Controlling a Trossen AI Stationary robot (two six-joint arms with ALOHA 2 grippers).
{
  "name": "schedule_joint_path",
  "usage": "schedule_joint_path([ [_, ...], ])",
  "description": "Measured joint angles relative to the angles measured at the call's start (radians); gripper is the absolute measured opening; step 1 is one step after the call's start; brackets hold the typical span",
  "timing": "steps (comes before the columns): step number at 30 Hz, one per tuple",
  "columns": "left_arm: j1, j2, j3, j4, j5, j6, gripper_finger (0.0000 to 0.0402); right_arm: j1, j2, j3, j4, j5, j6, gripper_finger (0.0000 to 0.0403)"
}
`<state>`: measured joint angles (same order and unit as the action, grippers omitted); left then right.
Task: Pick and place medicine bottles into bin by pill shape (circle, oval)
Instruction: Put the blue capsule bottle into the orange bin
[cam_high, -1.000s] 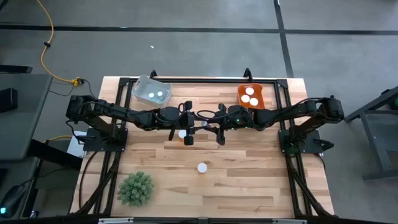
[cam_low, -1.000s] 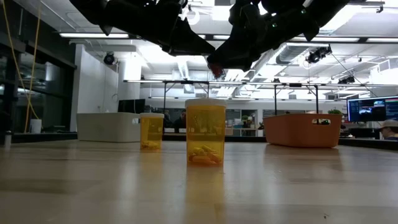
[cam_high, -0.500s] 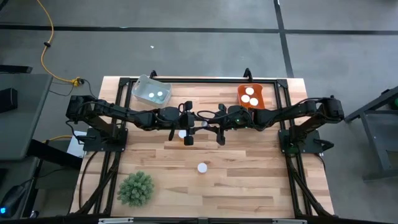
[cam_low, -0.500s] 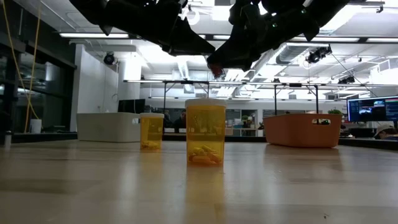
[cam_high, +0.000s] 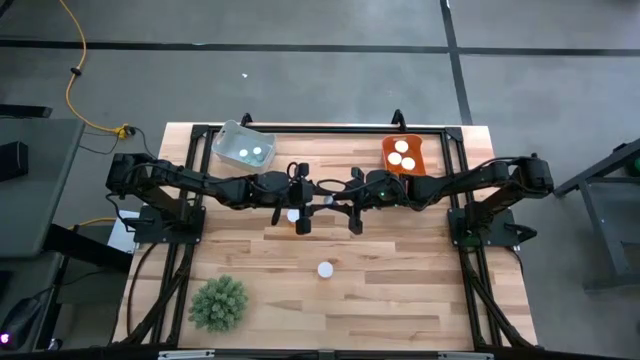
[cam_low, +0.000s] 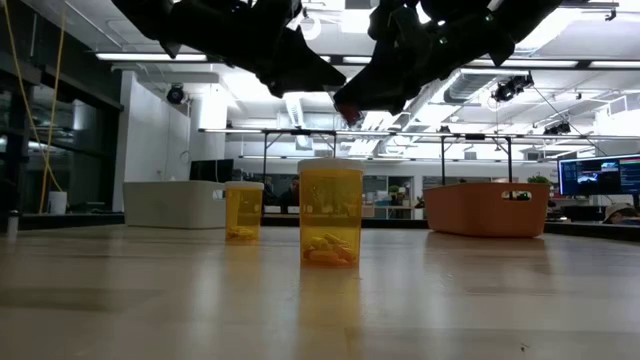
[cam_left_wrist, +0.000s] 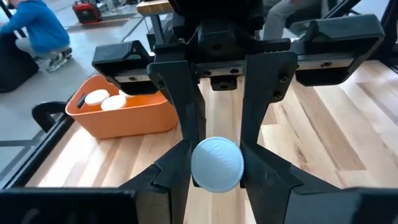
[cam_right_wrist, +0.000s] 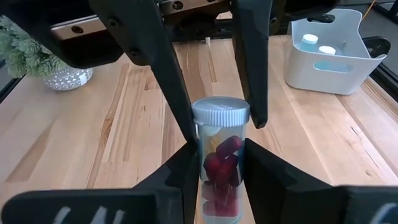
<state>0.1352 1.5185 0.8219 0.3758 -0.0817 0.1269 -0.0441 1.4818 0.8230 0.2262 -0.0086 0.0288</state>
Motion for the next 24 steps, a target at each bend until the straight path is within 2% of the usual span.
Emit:
schedule_joint_path([
  [8, 0.000, -0.017, -0.001, -0.022, 0.006, -0.021, 0.0180, 0.000, 0.000, -0.001, -0.006, 0.000, -0.010, 0.0094],
  [14, -0.004, -0.100, 0.000, -0.094, -0.058, -0.030, 0.0224, 0.000, -0.007, -0.001, -0.039, 0.001, -0.043, 0.0094],
  [16, -0.004, -0.153, -0.003, -0.144, -0.083, -0.038, 0.0230, -0.002, -0.020, -0.002, -0.072, 0.001, -0.063, 0.0094],
  [20, -0.003, -0.241, -0.069, -0.125, -0.088, -0.046, 0.0229, -0.002, -0.058, -0.003, -0.189, 0.045, -0.082, 0.0094],
  [24, 0.013, -0.312, -0.160, -0.017, -0.108, -0.050, 0.0222, -0.003, -0.107, -0.073, -0.189, 0.141, -0.082, 0.0094],
])
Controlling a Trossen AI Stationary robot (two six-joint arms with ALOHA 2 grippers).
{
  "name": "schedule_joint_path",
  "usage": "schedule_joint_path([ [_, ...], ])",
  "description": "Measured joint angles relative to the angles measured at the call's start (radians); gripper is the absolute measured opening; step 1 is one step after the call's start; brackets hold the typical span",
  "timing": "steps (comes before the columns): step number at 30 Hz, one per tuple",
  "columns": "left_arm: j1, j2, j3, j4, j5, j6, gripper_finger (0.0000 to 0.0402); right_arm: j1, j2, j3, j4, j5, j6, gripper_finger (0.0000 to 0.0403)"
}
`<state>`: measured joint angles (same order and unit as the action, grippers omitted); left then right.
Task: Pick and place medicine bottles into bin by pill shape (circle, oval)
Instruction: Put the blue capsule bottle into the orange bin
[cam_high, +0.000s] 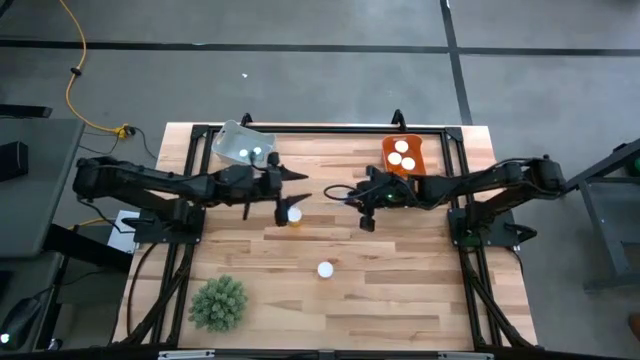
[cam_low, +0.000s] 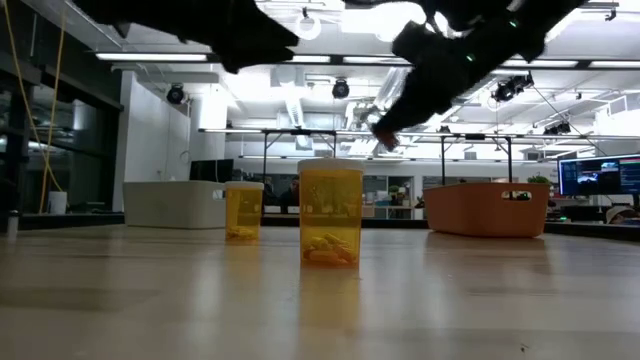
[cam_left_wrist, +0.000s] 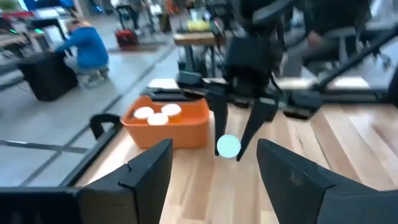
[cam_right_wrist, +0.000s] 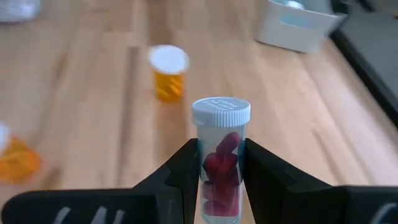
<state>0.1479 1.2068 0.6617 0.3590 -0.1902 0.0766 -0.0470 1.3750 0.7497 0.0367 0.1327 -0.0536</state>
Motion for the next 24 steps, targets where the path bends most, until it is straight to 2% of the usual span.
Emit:
schedule_joint_path([
  [4, 0.023, -0.066, -0.065, 0.068, -0.005, -0.007, 0.0216, -0.039, -0.125, -0.121, 0.048, 0.074, 0.033, 0.0094],
  [10, 0.030, -0.125, -0.098, 0.087, -0.005, -0.006, 0.0216, -0.127, -0.389, -0.343, 0.207, 0.093, 0.071, 0.0094],
  [14, 0.028, -0.131, -0.098, 0.102, -0.005, -0.014, 0.0216, -0.182, -0.528, -0.476, 0.264, 0.198, 0.110, 0.0094],
  [19, 0.029, -0.131, -0.098, 0.112, -0.004, -0.014, 0.0216, -0.249, -0.602, -0.549, 0.283, 0.319, 0.162, 0.0094],
  [22, 0.029, -0.130, -0.098, 0.112, -0.004, -0.014, 0.0216, -0.291, -0.600, -0.552, 0.283, 0.411, 0.227, 0.0094],
  [24, 0.029, -0.130, -0.098, 0.112, -0.004, -0.014, 0.0216, -0.321, -0.586, -0.552, 0.279, 0.432, 0.282, 0.0094],
])
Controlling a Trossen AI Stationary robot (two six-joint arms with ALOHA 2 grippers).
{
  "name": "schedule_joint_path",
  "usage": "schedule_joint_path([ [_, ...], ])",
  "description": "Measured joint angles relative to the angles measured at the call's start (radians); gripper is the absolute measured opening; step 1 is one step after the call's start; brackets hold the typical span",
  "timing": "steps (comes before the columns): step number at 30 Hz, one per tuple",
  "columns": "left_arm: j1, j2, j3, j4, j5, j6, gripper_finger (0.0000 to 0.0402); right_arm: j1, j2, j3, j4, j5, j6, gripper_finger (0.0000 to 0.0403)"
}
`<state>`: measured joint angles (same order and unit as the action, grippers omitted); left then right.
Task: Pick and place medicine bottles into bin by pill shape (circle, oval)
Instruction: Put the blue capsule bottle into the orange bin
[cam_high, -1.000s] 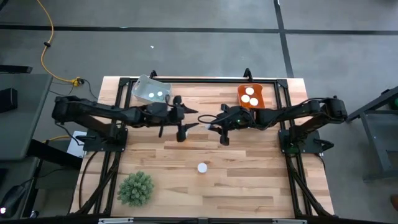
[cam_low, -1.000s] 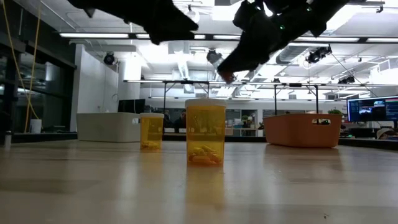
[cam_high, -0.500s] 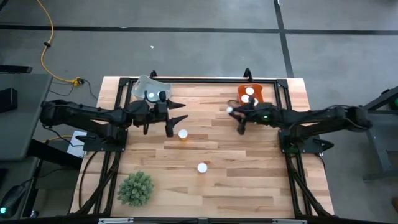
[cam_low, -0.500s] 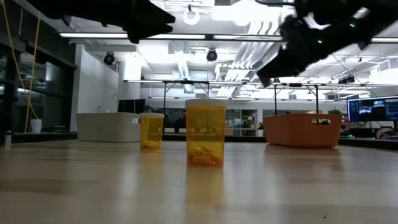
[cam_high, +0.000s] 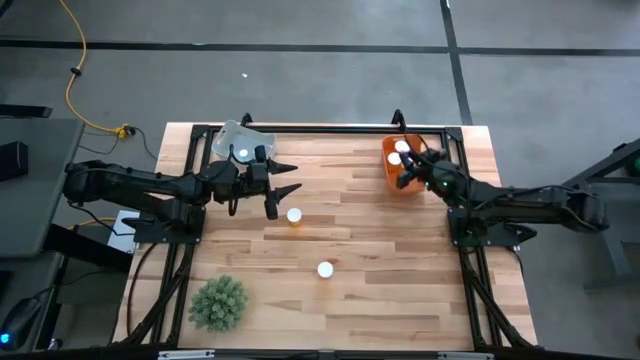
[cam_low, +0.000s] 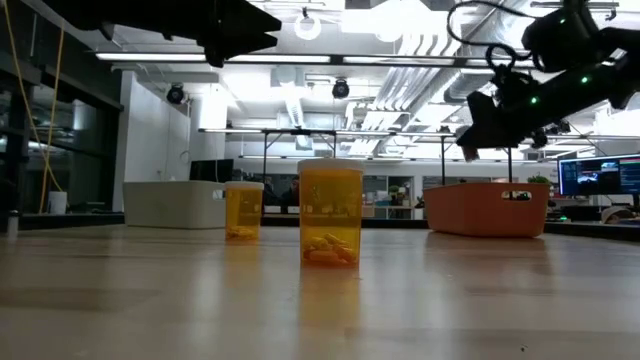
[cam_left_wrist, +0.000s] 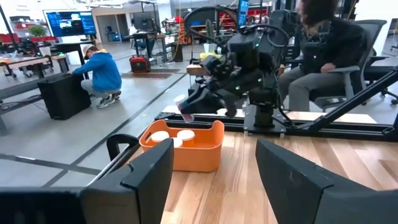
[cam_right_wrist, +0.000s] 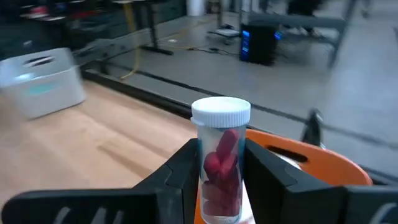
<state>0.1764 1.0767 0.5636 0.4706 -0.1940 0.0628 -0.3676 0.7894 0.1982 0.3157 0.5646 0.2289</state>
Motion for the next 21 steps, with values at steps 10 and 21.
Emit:
schedule_joint_path([
  [10, 0.000, 0.000, 0.000, -0.002, 0.000, 0.000, 0.0216, -0.139, 0.152, 0.000, -0.045, 0.083, 0.177, 0.0094],
  [21, 0.000, 0.000, 0.000, -0.002, 0.000, 0.000, 0.0216, -0.202, 0.261, 0.000, -0.033, 0.139, 0.182, 0.0094],
])
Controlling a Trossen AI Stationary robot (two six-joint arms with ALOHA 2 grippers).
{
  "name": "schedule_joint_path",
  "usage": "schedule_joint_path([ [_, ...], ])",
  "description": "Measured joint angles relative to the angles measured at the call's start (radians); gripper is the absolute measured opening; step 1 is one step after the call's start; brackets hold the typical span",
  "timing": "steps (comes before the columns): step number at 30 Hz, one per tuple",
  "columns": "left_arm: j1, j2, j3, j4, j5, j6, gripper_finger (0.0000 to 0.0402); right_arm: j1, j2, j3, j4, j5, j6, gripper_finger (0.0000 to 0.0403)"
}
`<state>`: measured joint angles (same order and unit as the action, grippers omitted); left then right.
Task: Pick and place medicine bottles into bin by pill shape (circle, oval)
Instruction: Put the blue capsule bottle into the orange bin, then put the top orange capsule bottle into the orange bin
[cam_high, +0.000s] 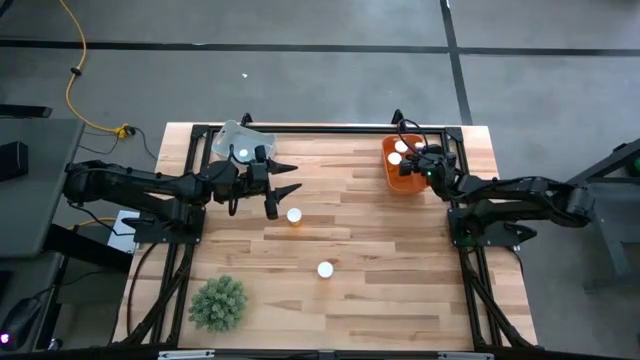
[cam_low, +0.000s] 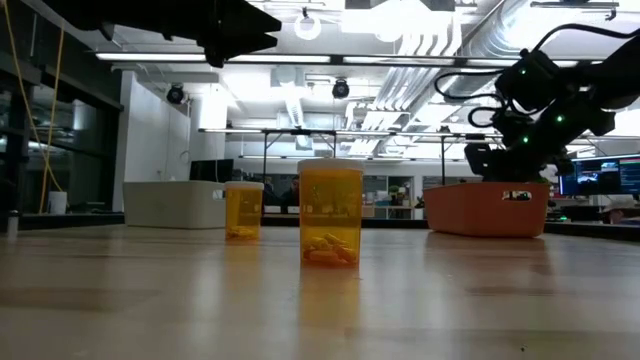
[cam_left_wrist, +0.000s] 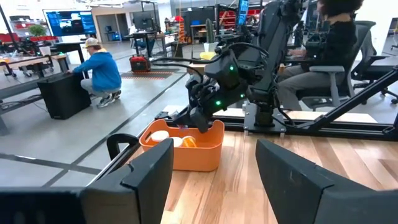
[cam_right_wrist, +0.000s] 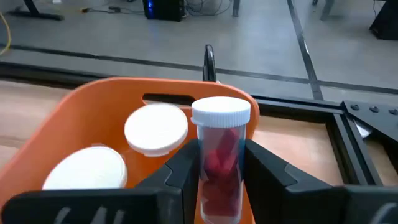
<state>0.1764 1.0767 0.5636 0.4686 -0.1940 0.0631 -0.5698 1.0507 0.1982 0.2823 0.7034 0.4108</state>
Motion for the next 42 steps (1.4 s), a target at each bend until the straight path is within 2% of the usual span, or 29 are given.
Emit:
schedule_joint_path([
  [7, 0.000, 0.000, 0.000, 0.000, 0.000, 0.000, 0.0216, 0.000, 0.004, 0.000, 0.052, -0.025, -0.005, 0.0094],
  [24, 0.000, 0.000, 0.000, 0.000, 0.000, 0.000, 0.0216, 0.000, 0.005, 0.000, 0.032, -0.066, 0.043, 0.0096],
  [39, 0.000, 0.001, 0.000, 0.000, 0.002, 0.000, 0.0216, 0.000, 0.005, 0.000, 0.022, -0.065, 0.057, 0.0158],
  [42, 0.000, 0.001, 0.000, -0.008, 0.002, 0.000, 0.0216, 0.003, -0.003, 0.000, 0.065, -0.079, 0.032, 0.0168],
])
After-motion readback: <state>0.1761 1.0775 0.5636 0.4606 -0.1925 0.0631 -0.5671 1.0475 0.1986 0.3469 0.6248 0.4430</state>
